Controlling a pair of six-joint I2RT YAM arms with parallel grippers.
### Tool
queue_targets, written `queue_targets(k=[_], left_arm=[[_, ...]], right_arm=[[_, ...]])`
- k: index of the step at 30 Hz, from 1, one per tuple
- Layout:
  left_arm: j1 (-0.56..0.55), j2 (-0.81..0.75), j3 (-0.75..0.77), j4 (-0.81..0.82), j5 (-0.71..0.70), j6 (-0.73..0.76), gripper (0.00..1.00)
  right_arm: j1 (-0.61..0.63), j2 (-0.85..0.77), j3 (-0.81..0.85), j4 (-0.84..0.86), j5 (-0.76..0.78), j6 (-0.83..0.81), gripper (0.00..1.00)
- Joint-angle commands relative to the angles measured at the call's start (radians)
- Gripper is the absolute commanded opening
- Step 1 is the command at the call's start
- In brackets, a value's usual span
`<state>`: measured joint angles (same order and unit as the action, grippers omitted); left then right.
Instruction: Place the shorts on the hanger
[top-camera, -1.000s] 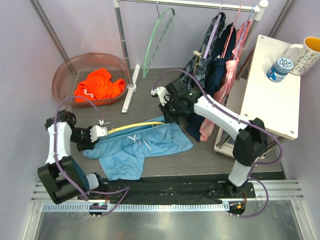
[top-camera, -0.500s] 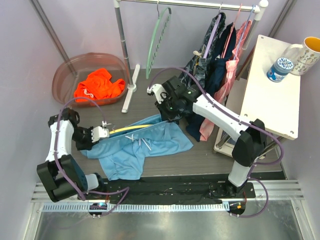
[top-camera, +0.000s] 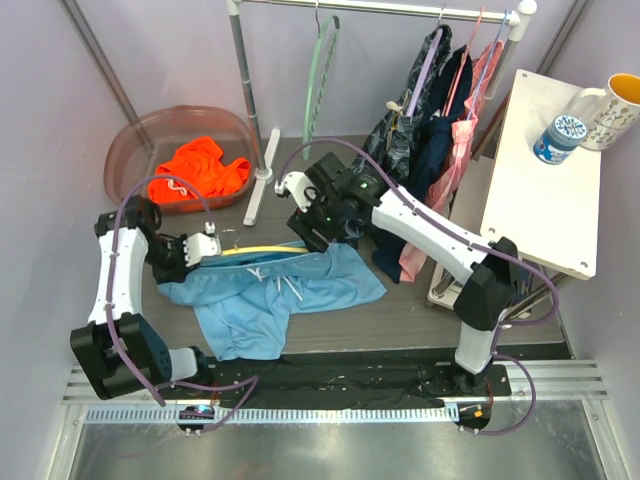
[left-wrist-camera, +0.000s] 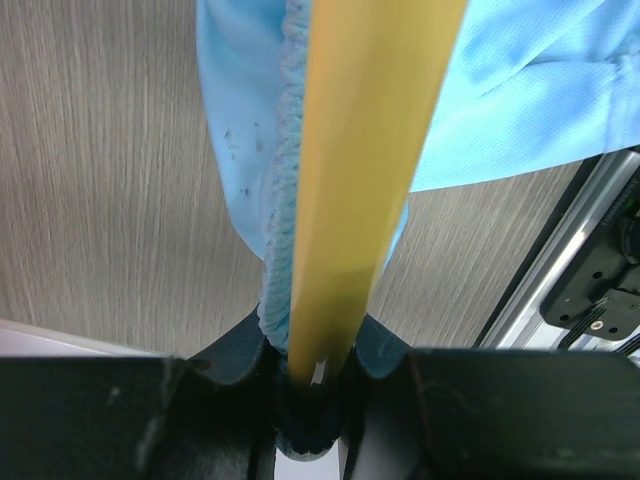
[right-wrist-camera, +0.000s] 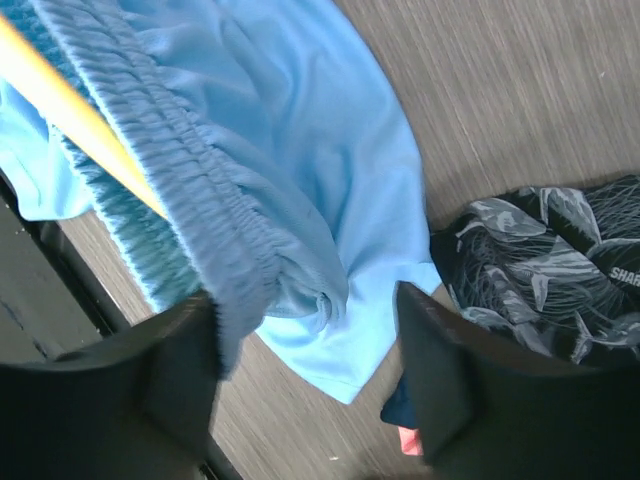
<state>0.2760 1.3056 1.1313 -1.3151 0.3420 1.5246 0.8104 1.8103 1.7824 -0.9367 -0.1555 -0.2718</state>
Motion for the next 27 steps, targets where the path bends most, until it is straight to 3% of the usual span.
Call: queue_targets(k=[1, 5, 9, 15, 21, 25, 27], left_arm=[[0.011, -0.052, 0.044, -0.093, 0.032, 0.014, 0.00], [0.012, -0.052, 0.077, -0.128, 0.089, 0.016, 0.00], [0.009, -0.063, 0.090, -0.141, 0.126, 0.014, 0.00], [0.003, -0.060, 0.120, -0.168, 0.156, 0.000, 0.00], [0.005, -0.049, 0.137, -0.197, 0.201, 0.023, 0.00], [0.003, -0.087, 0.119, -0.217, 0.229, 0.095, 0.00], [0.003, -0.101, 0.107, -0.222, 0.242, 0.120, 0.00]], right_arm=[[-0.036, -0.008, 0.123, -0.099, -0.039, -0.059, 0.75], [-0.050, -0.009, 0.222, -0.099, -0.133, -0.119, 0.77], [-0.051, -0.035, 0.216, -0.054, -0.243, -0.182, 0.89], [-0.048, -0.086, 0.186, 0.013, -0.393, -0.187, 0.90], [0.015, -0.241, -0.209, 0.419, -0.483, -0.204, 0.88], [0.036, -0.261, -0.362, 0.629, -0.500, -0.236, 0.84], [0.036, -0.244, -0.385, 0.714, -0.509, -0.228, 0.78]])
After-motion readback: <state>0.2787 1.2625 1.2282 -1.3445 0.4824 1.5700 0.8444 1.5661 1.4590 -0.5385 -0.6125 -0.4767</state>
